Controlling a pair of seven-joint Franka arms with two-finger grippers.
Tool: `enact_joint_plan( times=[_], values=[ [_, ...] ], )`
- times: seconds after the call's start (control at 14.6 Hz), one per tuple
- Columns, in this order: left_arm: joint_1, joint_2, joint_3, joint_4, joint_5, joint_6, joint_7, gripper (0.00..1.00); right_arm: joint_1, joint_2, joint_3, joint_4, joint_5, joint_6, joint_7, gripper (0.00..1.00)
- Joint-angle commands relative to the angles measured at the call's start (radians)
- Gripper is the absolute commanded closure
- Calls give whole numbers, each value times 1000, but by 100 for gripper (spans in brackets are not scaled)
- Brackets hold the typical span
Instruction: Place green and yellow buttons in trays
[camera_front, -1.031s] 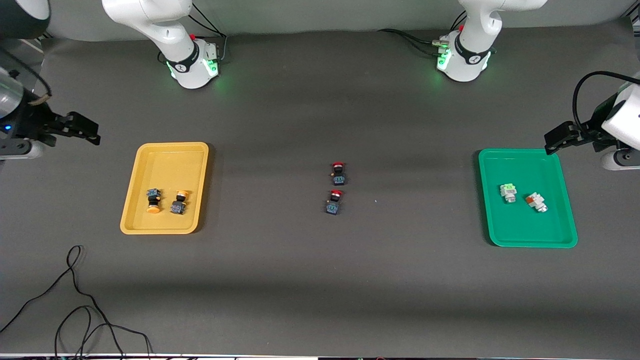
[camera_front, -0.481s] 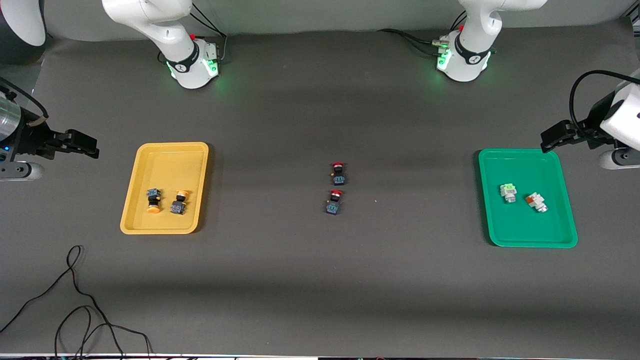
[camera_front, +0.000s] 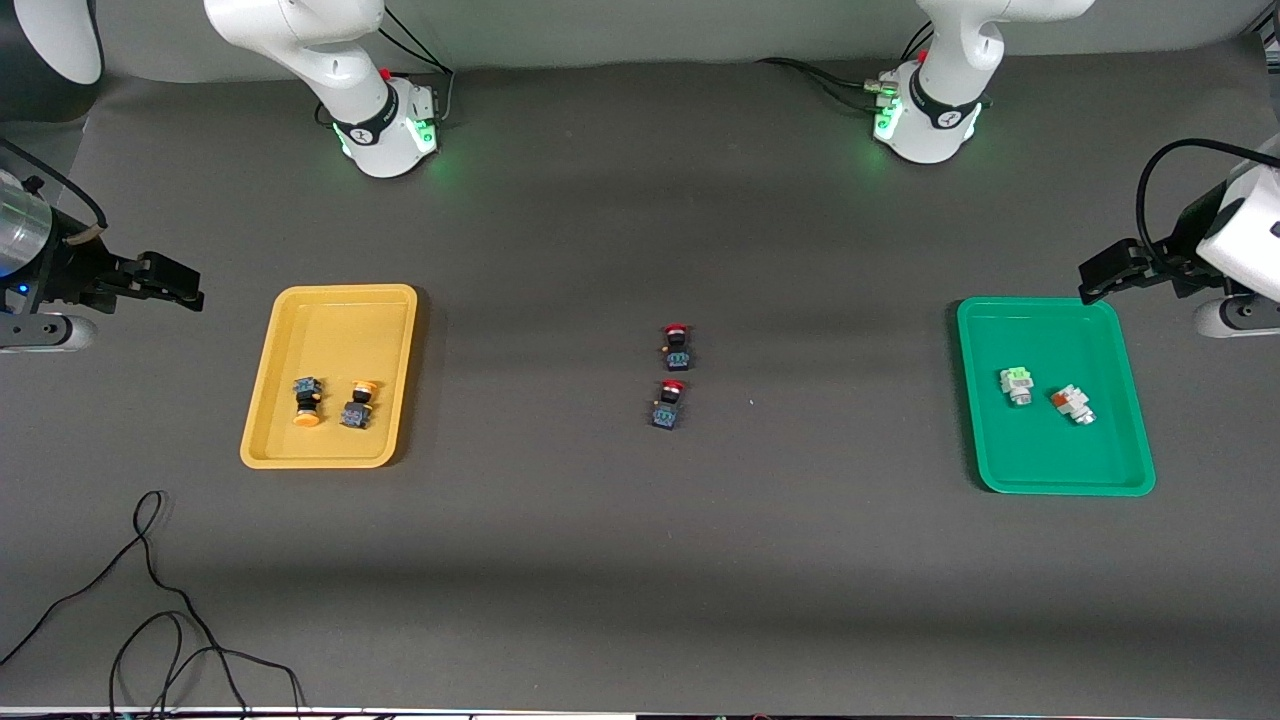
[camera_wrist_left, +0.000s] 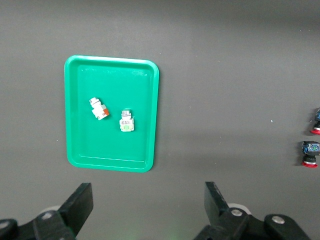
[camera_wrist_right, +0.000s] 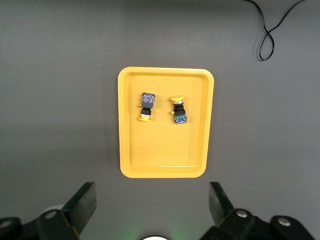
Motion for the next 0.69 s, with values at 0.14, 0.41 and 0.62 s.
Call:
enact_joint_plan(
  times=[0.14,0.41,0.62],
  values=[
    [-4,-26,5,-16,-8,-13,-9,1,-1,-24,7,-25,-14,10,21,0],
    [-6,-26,4,-15,-8,-13,-9,1,-2,-24,4,-24,-13,10,15,0],
    [-4,-26,5,-16,-8,-13,-9,1,-2,-25,4,-25,-13,9,15,0]
  ],
)
